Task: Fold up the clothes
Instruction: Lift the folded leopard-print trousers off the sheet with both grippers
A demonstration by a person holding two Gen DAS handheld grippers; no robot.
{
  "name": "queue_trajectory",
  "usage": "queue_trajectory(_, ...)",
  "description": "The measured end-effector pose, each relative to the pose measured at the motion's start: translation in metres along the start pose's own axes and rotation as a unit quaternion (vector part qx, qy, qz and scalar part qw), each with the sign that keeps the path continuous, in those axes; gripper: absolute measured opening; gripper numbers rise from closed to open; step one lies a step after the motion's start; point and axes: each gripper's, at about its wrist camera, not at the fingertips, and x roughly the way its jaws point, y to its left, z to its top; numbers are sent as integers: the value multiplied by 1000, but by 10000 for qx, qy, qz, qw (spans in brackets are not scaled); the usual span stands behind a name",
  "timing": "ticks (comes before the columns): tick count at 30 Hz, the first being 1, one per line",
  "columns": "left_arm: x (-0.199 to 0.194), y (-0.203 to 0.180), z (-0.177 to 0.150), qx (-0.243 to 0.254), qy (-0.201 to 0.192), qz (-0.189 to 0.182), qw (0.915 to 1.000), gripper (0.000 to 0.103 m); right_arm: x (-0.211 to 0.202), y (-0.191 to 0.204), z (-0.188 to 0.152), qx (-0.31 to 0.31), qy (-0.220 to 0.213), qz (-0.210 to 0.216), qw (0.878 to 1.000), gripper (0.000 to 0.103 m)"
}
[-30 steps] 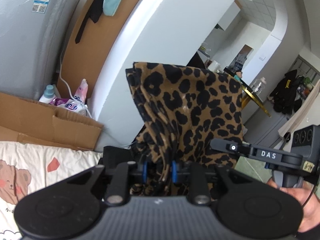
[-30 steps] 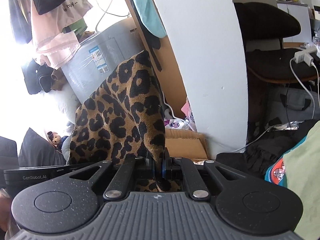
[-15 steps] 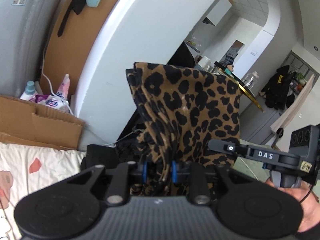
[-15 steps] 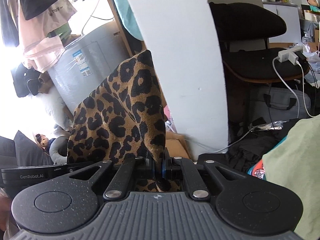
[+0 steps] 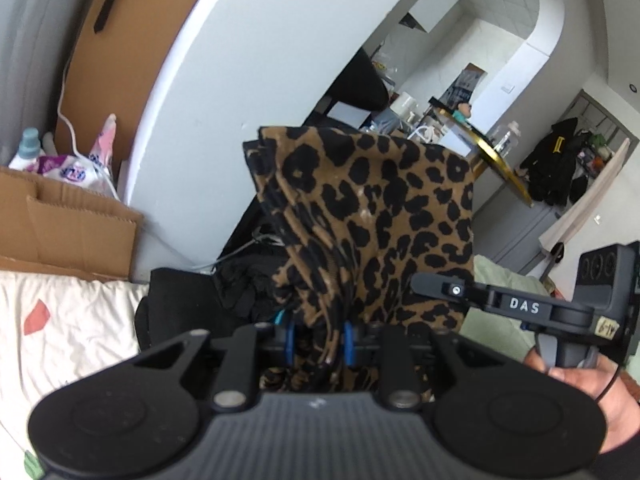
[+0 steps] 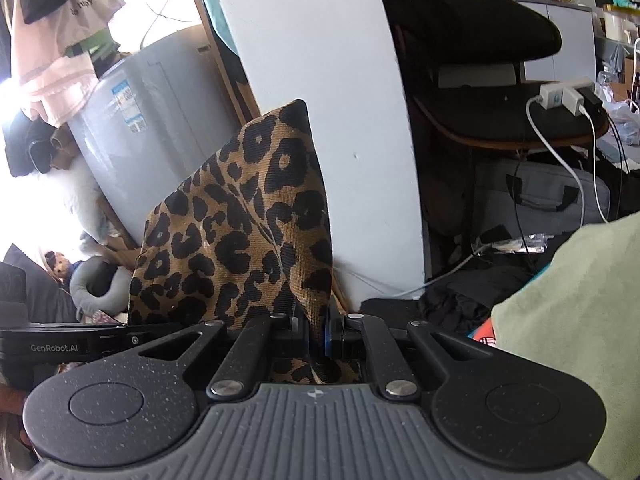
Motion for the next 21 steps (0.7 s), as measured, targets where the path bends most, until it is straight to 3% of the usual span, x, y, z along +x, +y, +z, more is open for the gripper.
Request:
queue_trajectory(11,62,40,-24,-20,255,-49,9997,23,60,-44,-40,92,152,-98,9998,5)
queue_trajectory(21,133,101,-53,-185,619,-12,9979,23,150,-83,-82,163,600,-170,9979,5)
